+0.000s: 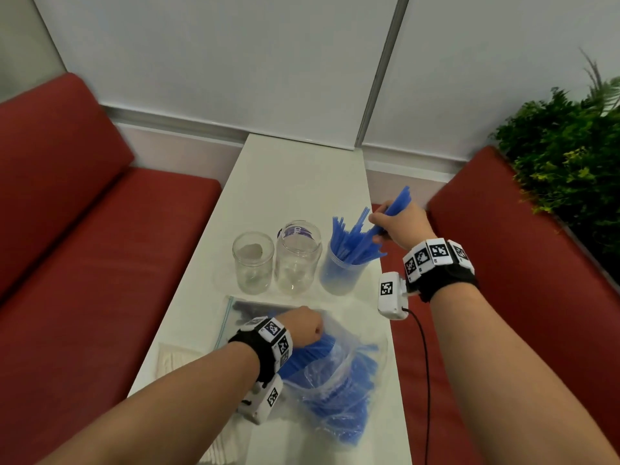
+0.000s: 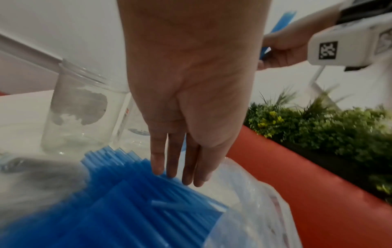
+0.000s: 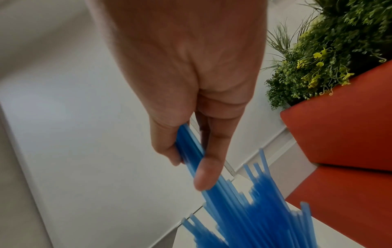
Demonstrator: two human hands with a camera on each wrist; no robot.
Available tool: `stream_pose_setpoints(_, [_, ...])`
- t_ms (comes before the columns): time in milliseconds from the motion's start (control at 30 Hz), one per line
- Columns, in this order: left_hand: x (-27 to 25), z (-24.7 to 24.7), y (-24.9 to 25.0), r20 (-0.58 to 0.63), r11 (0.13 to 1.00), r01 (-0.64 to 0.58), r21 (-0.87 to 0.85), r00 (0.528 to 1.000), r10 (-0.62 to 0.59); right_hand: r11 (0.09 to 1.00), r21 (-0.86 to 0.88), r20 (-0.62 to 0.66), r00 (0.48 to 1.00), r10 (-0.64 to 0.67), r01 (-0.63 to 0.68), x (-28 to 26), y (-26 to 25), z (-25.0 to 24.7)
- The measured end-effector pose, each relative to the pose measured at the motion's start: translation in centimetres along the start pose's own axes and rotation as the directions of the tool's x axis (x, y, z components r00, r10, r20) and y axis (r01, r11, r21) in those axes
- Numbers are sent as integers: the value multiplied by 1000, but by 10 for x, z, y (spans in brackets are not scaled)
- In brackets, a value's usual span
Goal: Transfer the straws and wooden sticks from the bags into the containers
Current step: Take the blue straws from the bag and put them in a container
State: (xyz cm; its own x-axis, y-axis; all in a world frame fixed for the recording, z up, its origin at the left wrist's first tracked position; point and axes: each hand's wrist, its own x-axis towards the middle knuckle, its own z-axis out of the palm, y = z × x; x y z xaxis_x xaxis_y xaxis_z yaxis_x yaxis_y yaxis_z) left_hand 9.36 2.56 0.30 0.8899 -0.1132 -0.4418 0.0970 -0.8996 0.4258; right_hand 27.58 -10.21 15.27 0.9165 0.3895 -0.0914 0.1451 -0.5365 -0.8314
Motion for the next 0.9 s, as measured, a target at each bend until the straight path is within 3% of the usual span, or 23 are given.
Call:
stream_pose_setpoints(200, [6, 14, 1, 89, 950, -42, 309, 996, 15, 999, -25, -99, 995, -23, 20, 13, 23, 19])
stream_pose_setpoints(400, [7, 21, 3, 46, 822, -57, 567, 998, 38, 993, -116, -120, 992, -47, 33, 16, 48, 42])
stream_pose_setpoints(467, [8, 19, 5, 37, 800, -46, 598, 999, 30, 993, -62, -259, 960, -109, 96, 14, 51, 48])
stream_pose_setpoints(567, [9, 13, 6, 40, 792, -27, 610, 999, 3, 958, -2, -445, 857, -258, 288, 8, 50, 58])
stream_pose_setpoints(667, [9, 13, 6, 29, 791, -17, 612, 1000, -1, 911, -137, -385, 826, -411, 389, 5, 52, 71])
stream_pose_setpoints(733, [8, 15, 6, 23, 805, -4, 594, 1000, -12, 899, -179, -301, 848, -437, 400, 2, 59, 80])
stream_pose_setpoints(833, [6, 19, 4, 43, 821, -8, 571, 999, -21, 935, -43, -261, 900, -350, 351, -4, 67, 88])
stream_pose_setpoints(900, [5, 22, 3, 46, 789, -12, 615, 999, -22, 922, 19, -332, 872, -359, 387, -7, 67, 87])
